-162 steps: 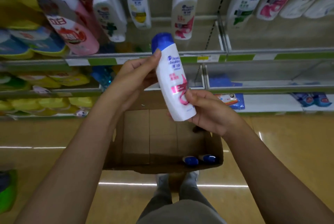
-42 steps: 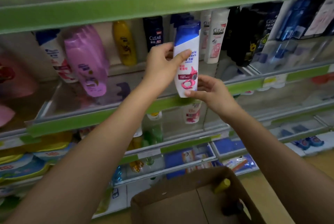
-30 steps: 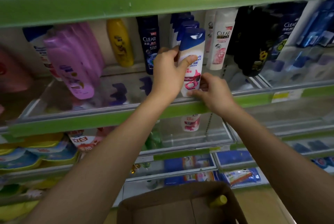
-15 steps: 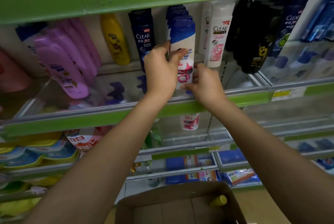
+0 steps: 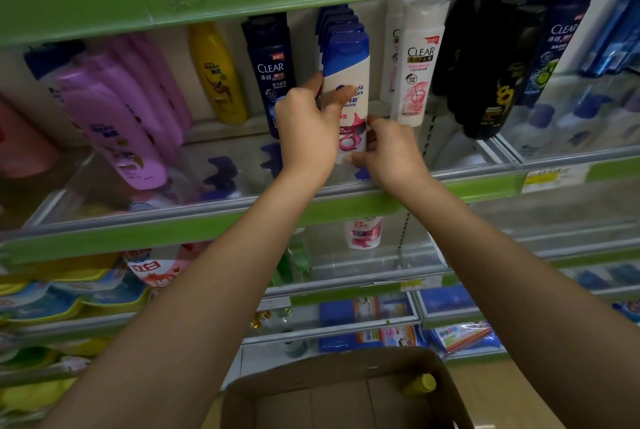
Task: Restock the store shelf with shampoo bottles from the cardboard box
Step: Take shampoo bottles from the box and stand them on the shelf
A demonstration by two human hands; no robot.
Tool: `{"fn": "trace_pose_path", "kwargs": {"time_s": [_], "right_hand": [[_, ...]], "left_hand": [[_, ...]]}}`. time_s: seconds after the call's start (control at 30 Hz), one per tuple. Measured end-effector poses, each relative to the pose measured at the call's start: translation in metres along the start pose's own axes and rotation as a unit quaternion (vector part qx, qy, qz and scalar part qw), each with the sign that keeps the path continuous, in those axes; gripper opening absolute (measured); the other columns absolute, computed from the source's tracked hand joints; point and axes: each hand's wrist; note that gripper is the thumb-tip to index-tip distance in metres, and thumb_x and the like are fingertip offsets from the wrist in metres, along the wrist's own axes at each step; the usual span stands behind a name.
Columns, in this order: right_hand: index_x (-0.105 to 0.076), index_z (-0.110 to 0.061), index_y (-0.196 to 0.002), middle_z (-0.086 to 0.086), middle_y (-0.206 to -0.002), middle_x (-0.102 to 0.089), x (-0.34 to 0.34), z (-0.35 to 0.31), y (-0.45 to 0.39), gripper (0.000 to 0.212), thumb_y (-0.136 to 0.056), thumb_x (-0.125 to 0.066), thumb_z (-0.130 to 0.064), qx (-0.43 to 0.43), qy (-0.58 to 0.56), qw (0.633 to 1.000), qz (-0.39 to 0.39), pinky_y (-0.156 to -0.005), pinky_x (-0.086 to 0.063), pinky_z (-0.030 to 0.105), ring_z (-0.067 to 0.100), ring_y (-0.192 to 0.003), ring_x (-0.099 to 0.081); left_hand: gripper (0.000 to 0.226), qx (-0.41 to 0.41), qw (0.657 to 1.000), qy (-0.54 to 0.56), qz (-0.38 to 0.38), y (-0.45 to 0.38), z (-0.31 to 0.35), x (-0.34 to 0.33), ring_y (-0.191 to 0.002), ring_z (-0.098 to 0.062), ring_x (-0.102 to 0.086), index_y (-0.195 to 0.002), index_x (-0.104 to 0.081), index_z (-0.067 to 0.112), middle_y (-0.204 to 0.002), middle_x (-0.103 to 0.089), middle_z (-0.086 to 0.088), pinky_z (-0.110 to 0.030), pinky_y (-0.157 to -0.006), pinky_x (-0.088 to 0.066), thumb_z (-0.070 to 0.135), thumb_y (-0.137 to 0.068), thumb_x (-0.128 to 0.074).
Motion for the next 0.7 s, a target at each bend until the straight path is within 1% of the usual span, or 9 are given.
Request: {"fn": "trace_pose_path", "kwargs": {"time_s": [0.13,0.23,0.33,0.37,0.43,0.5,0.6,0.63,0.7], "right_hand": [[-0.062,-0.010,-0.119,0.009,-0.111,-0.070,0.001,0.000,0.000,0.049,-0.074,-0.081,-0.018,-0.004,0.002,1.000,-0.011,-0.094,-0.052,0.041,0.025,-0.101,-0.065],[-0.058,-0.010,-0.123,0.007,-0.115,-0.068,0.005,0.000,0.003,0.053,-0.076,-0.080,-0.022,-0.001,0.013,1.000,-0.020,-0.092,-0.049,0.030,0.022,-0.105,-0.064],[-0.055,-0.008,-0.127,0.008,-0.119,-0.065,0.011,-0.002,0.014,0.054,-0.079,-0.077,-0.021,0.001,0.036,0.999,-0.009,-0.082,-0.039,0.019,0.021,-0.108,-0.061],[-0.054,-0.007,-0.127,0.008,-0.120,-0.064,0.013,-0.003,0.020,0.052,-0.081,-0.075,-0.019,0.003,0.036,0.999,0.000,-0.080,-0.036,0.017,0.021,-0.110,-0.060],[-0.055,-0.007,-0.128,0.007,-0.120,-0.064,0.015,-0.004,0.037,0.047,-0.085,-0.071,-0.015,0.013,0.021,0.999,0.027,-0.079,-0.033,0.014,0.021,-0.110,-0.059],[-0.055,-0.008,-0.130,0.006,-0.121,-0.064,0.015,-0.003,0.057,0.044,-0.087,-0.066,-0.012,0.030,-0.002,0.998,0.059,-0.082,-0.034,0.012,0.018,-0.110,-0.058],[-0.054,-0.013,-0.132,0.002,-0.124,-0.062,0.008,-0.001,0.090,0.043,-0.090,-0.063,-0.012,0.047,-0.031,0.994,0.089,-0.094,-0.039,0.018,0.010,-0.112,-0.055],[-0.054,-0.014,-0.132,0.001,-0.125,-0.061,0.005,0.000,0.102,0.043,-0.090,-0.063,-0.012,0.047,-0.041,0.994,0.093,-0.097,-0.041,0.020,0.008,-0.112,-0.054],[-0.053,-0.015,-0.132,-0.001,-0.127,-0.060,-0.002,0.002,0.124,0.043,-0.090,-0.063,-0.013,0.039,-0.054,0.994,0.089,-0.099,-0.046,0.027,0.008,-0.115,-0.054]], "left_hand": [[0.041,0.006,1.000,-0.008,-0.001,-0.001,-0.002,-0.002,-0.089,-0.012,-0.069,-0.118,-0.064,0.006,-0.101,-0.072,-0.006,-0.026,-0.075,-0.057,0.031,-0.085,-0.068],[0.044,0.007,1.000,-0.010,-0.014,0.004,-0.002,0.002,-0.088,-0.011,-0.067,-0.115,-0.062,0.006,-0.100,-0.071,-0.003,-0.029,-0.076,-0.057,0.036,-0.084,-0.068],[0.050,0.045,0.999,-0.004,-0.016,0.017,-0.003,0.012,-0.108,-0.012,-0.061,-0.129,-0.053,0.003,-0.121,-0.064,-0.007,-0.019,-0.086,-0.052,0.036,-0.091,-0.059],[0.050,0.057,0.998,-0.005,-0.015,0.023,-0.003,0.018,-0.113,-0.013,-0.058,-0.132,-0.051,0.004,-0.127,-0.061,-0.008,-0.011,-0.086,-0.048,0.035,-0.093,-0.057],[0.043,0.082,0.996,0.022,-0.013,0.039,0.000,0.031,-0.111,-0.010,-0.057,-0.131,-0.051,0.006,-0.125,-0.060,-0.005,-0.002,-0.081,-0.043,0.029,-0.095,-0.055],[0.035,0.110,0.992,0.067,-0.015,0.055,0.002,0.045,-0.102,-0.005,-0.058,-0.125,-0.055,0.007,-0.115,-0.061,0.000,-0.007,-0.082,-0.046,0.025,-0.095,-0.056],[0.020,0.145,0.982,0.112,-0.039,0.084,-0.002,0.068,-0.098,-0.008,-0.062,-0.111,-0.059,0.017,-0.103,-0.064,0.004,-0.031,-0.092,-0.053,0.025,-0.093,-0.058],[0.016,0.154,0.980,0.120,-0.051,0.094,-0.004,0.074,-0.098,-0.010,-0.063,-0.108,-0.060,0.020,-0.103,-0.065,0.003,-0.036,-0.093,-0.053,0.025,-0.093,-0.059],[0.012,0.170,0.974,0.129,-0.075,0.114,-0.008,0.085,-0.098,-0.012,-0.064,-0.104,-0.060,0.024,-0.101,-0.065,0.002,-0.039,-0.094,-0.052,0.025,-0.092,-0.059]]}}
Point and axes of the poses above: each hand's wrist, its own y-axis away from the middle knuckle, its own x-axis out of the back of the hand, z = x × y
